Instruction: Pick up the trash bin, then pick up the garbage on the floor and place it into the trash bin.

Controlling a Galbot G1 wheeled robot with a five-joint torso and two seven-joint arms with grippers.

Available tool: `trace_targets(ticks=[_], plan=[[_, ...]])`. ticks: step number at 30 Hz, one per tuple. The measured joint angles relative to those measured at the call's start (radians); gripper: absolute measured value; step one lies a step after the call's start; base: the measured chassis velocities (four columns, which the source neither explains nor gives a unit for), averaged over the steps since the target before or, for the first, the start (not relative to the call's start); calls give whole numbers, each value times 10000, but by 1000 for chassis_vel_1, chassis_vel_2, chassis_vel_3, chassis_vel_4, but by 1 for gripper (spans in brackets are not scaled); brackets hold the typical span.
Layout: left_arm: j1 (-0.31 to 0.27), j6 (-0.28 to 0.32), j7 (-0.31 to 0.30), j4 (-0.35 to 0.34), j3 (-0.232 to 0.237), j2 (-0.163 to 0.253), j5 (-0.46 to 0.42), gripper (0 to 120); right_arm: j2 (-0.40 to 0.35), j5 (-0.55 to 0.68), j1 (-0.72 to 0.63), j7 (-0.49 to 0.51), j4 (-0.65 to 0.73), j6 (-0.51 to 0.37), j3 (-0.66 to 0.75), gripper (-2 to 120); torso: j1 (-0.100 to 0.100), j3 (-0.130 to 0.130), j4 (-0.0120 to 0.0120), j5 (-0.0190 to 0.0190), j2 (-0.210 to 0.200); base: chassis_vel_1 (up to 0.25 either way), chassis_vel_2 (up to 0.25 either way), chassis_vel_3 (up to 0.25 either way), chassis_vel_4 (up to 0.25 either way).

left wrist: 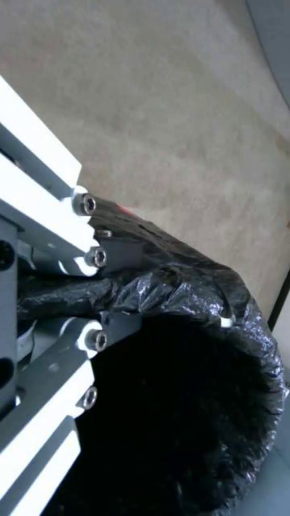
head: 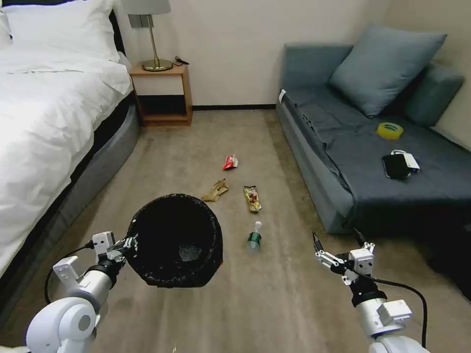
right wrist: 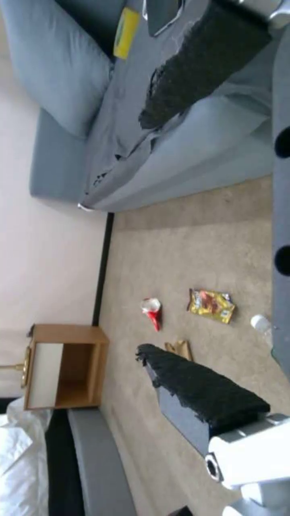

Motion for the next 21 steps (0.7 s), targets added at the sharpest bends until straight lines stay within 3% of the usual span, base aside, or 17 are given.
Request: trace_targets(ticks=[21], plan=[[-135, -23, -14, 149, -265, 91, -227, 4, 194, -130, 26, -9, -111, 37, -197, 100, 0, 0, 1, 0, 0, -132, 138, 136, -126]])
